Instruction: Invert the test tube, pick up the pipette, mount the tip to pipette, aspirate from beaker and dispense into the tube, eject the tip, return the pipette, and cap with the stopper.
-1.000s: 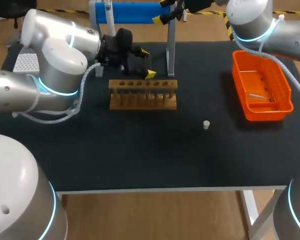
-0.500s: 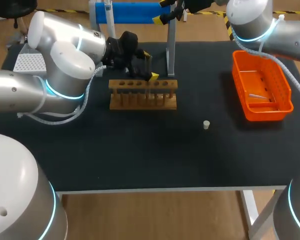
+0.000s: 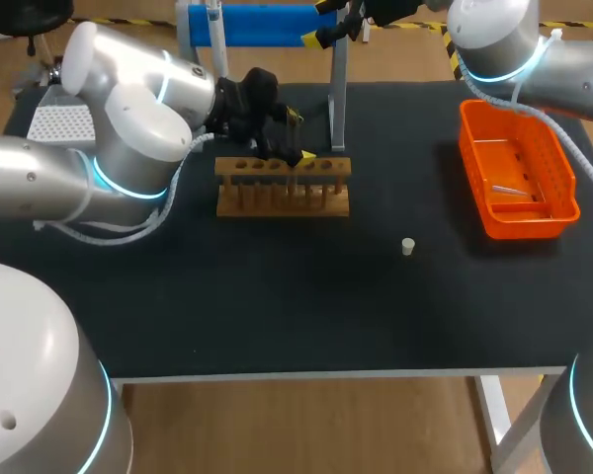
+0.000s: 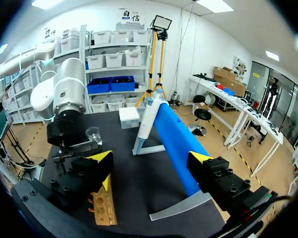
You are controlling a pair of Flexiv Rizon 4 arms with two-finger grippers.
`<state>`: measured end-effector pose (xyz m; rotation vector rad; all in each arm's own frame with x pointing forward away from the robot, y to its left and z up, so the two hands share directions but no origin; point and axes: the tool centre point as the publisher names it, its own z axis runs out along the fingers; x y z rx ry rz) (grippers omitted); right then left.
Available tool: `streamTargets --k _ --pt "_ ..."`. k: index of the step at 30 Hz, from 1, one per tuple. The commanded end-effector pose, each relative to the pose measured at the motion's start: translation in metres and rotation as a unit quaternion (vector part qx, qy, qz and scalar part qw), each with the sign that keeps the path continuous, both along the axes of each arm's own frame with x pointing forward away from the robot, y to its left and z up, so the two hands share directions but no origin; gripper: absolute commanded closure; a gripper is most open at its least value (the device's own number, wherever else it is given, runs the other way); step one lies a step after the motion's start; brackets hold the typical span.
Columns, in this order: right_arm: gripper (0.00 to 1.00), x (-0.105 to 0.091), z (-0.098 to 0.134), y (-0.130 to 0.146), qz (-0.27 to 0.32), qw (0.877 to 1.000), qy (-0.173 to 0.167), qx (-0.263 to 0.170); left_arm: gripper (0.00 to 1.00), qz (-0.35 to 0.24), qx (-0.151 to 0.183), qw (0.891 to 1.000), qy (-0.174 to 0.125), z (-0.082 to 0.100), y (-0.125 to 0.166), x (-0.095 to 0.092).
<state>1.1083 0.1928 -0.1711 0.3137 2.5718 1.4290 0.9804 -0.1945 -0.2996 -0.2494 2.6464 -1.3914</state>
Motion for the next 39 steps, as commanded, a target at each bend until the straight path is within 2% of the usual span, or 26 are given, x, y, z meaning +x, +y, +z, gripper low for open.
streamTargets --k 1,39 --pt "0.0 0.0008 0.0014 -0.0005 0.001 1.0 0.002 -0.002 0.0 -0.005 0.004 1.0 0.004 -0.0005 -0.0007 0.0057" --pt "0.0 0.0008 0.0014 -0.0005 0.001 1.0 0.002 -0.002 0.0 -0.012 0.011 1.0 0.004 -0.0024 0.0017 0.0097"
